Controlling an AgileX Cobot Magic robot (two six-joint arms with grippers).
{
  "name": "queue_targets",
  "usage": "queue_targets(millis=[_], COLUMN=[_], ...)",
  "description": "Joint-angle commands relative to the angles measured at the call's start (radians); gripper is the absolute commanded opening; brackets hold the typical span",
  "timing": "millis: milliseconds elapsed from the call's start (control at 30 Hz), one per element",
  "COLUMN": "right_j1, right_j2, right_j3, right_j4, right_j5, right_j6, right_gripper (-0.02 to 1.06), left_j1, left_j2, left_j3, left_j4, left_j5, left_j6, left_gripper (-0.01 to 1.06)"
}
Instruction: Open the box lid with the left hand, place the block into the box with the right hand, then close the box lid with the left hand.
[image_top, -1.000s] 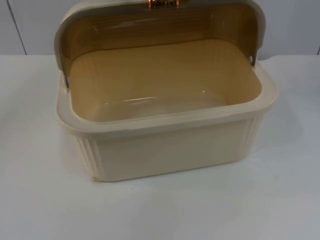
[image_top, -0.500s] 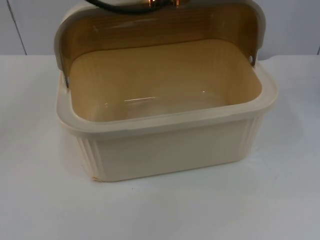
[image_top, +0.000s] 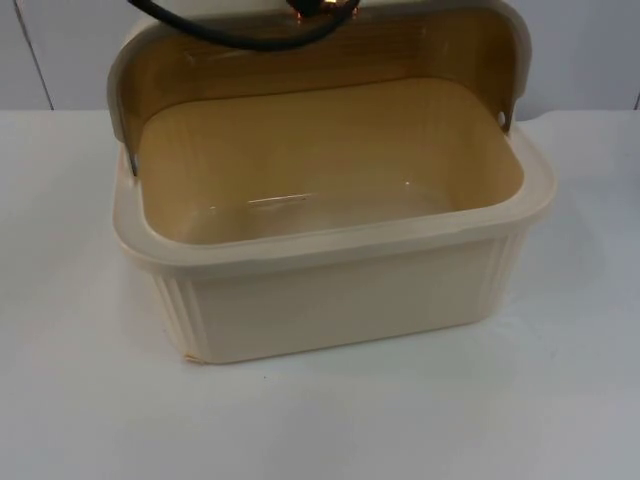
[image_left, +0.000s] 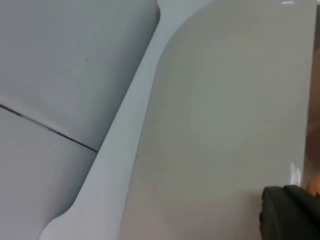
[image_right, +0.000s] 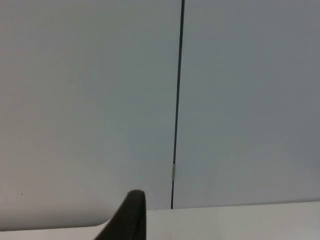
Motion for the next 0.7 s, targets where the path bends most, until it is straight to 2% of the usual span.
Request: queue_targets(millis=[0,100,500,667], right_j1=[-0.003,-0.003,0.088,0.09], right_j2=[-0.004,-0.004,-0.004,-0.004], right_j3=[-0.004,-0.004,-0.004,-0.004], right_j4=[0.004,0.025,0.021,0.022], right_j5=[-0.019,-0.019,-0.019,-0.019], right_j6=[-0.003,-0.003,-0.022,-0.02], right_gripper=[1.0,1.0,1.0,1.0], left_j1=[-0.015,-0.048,-0.161,-0.169], left_j2=[-0.022,-0.044,-0.079,-0.152], left_j3=[0.056,0.117,0.219,0.344], left_j4=[0.021,-0.016,0.044,0.046], left_j5=[0.002,-0.063,-0.117,-0.247], left_j6=[-0.012,-0.012,-0.048,-0.048], left_gripper=[0.0,0.0,0.0,0.0])
